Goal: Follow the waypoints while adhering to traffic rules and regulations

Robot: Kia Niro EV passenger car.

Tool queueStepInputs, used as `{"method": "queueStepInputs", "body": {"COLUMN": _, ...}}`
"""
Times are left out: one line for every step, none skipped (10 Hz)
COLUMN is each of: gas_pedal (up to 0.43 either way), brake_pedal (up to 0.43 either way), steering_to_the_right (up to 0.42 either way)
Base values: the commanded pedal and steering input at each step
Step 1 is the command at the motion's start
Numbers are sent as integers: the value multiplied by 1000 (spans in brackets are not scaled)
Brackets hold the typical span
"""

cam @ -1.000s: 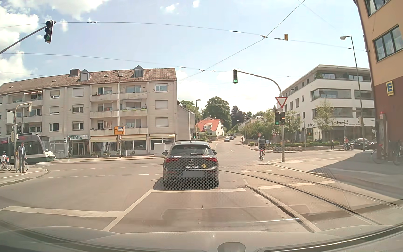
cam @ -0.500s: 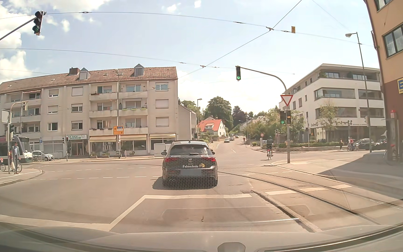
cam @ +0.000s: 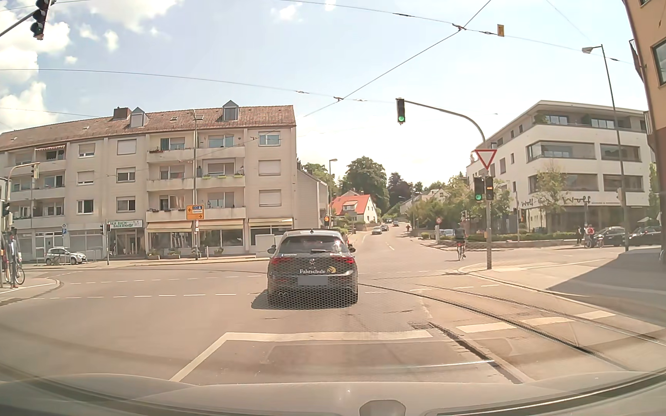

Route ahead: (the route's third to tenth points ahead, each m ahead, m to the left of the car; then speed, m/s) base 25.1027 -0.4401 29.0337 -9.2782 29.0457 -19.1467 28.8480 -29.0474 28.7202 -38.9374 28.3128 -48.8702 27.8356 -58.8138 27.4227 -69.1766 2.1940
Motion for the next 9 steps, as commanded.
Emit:
{"method": "queueStepInputs", "body": {"gas_pedal": 67, "brake_pedal": 0, "steering_to_the_right": -35}}
{"method": "queueStepInputs", "body": {"gas_pedal": 79, "brake_pedal": 0, "steering_to_the_right": -37}}
{"method": "queueStepInputs", "body": {"gas_pedal": 79, "brake_pedal": 0, "steering_to_the_right": -41}}
{"method": "queueStepInputs", "body": {"gas_pedal": 87, "brake_pedal": 0, "steering_to_the_right": -44}}
{"method": "queueStepInputs", "body": {"gas_pedal": 87, "brake_pedal": 0, "steering_to_the_right": -46}}
{"method": "queueStepInputs", "body": {"gas_pedal": 87, "brake_pedal": 0, "steering_to_the_right": -49}}
{"method": "queueStepInputs", "body": {"gas_pedal": 87, "brake_pedal": 0, "steering_to_the_right": -53}}
{"method": "queueStepInputs", "body": {"gas_pedal": 87, "brake_pedal": 0, "steering_to_the_right": -55}}
{"method": "queueStepInputs", "body": {"gas_pedal": 87, "brake_pedal": 0, "steering_to_the_right": -57}}
